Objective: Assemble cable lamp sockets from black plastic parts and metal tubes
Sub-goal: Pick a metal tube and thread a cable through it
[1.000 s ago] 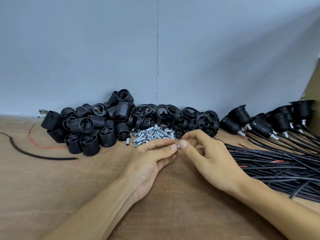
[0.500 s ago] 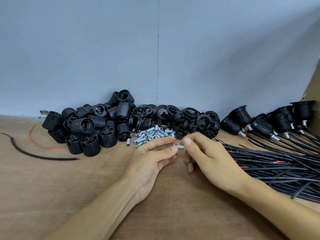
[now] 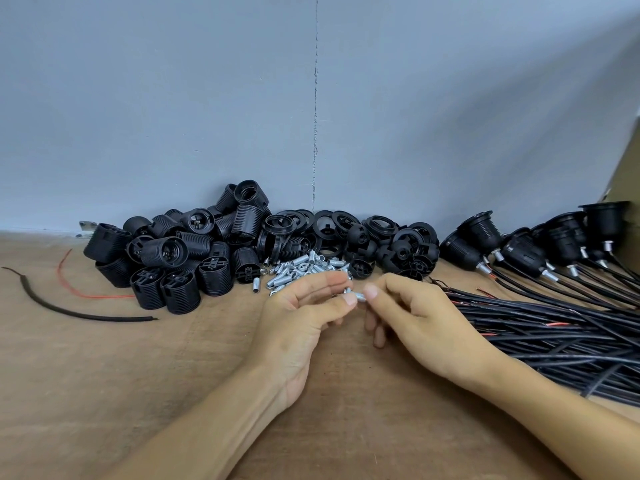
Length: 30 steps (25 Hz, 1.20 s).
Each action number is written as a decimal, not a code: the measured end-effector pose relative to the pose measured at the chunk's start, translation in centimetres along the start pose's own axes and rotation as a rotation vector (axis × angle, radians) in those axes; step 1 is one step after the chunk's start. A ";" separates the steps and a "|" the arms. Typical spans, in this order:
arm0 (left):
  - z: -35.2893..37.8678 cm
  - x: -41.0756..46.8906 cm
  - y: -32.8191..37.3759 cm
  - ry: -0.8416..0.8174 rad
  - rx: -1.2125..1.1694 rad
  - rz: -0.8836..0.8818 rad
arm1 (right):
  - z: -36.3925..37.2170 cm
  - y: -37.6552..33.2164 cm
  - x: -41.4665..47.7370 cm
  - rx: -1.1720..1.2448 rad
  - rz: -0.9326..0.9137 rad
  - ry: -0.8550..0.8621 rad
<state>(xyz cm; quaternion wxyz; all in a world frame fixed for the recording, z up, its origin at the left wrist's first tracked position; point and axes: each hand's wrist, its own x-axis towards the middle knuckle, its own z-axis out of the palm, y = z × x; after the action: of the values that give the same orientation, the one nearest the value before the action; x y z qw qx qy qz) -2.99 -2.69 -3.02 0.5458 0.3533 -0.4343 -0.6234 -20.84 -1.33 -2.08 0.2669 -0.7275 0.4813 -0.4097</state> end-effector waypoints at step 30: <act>0.2 0.0 -0.2 0.026 0.060 0.029 | -0.1 0.2 0.1 0.103 0.011 -0.003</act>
<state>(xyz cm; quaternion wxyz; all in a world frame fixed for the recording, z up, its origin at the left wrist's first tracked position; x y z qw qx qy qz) -3.22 -2.67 -3.11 0.5494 0.3712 -0.4507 -0.5977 -21.00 -1.48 -2.13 0.3068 -0.7107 0.4632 -0.4315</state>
